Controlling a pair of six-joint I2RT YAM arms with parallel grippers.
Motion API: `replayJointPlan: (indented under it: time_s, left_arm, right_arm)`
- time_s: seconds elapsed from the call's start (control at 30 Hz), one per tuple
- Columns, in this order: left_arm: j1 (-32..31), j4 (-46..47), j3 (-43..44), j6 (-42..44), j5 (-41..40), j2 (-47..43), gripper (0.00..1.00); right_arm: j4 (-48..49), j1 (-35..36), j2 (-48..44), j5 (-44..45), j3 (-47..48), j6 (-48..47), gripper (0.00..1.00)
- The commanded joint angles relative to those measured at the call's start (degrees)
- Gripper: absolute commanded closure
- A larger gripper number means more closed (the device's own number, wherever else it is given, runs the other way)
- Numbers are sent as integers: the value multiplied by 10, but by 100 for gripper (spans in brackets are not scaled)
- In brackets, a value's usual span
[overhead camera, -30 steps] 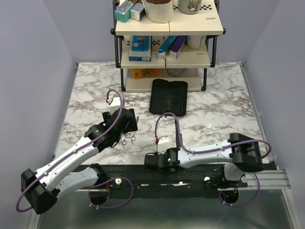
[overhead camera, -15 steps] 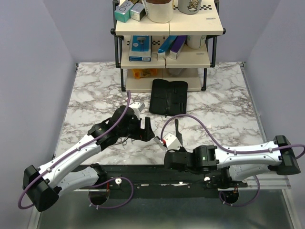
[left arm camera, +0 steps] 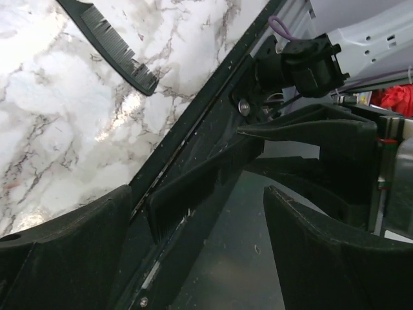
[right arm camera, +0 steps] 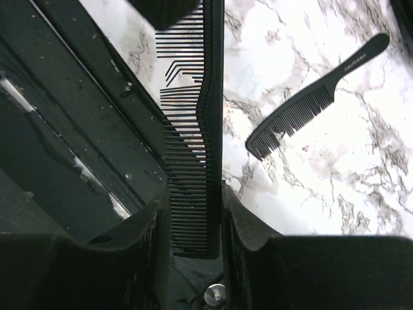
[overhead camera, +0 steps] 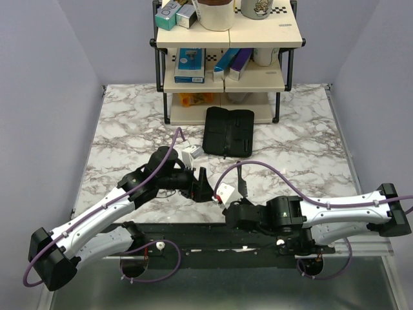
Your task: Sort the hair-cutting tools
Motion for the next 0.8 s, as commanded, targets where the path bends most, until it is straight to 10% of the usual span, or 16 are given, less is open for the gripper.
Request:
replayJointPlan:
  time_s: [0.0, 0.4, 0.67, 0.77]
  left_arm:
    - [-1, 27, -18, -22, 53, -20, 12]
    - [-1, 44, -29, -32, 79, -39, 41]
    - [-1, 24, -20, -22, 76, -43, 100]
    - [-1, 14, -14, -16, 60, -43, 100]
  right_arm:
    - [21, 12, -7, 6, 24, -36, 78]
    - [58, 15, 15, 8, 15, -44, 78]
    - [62, 15, 8, 38, 9, -39, 78]
    - [62, 15, 5, 43, 7, -36, 78]
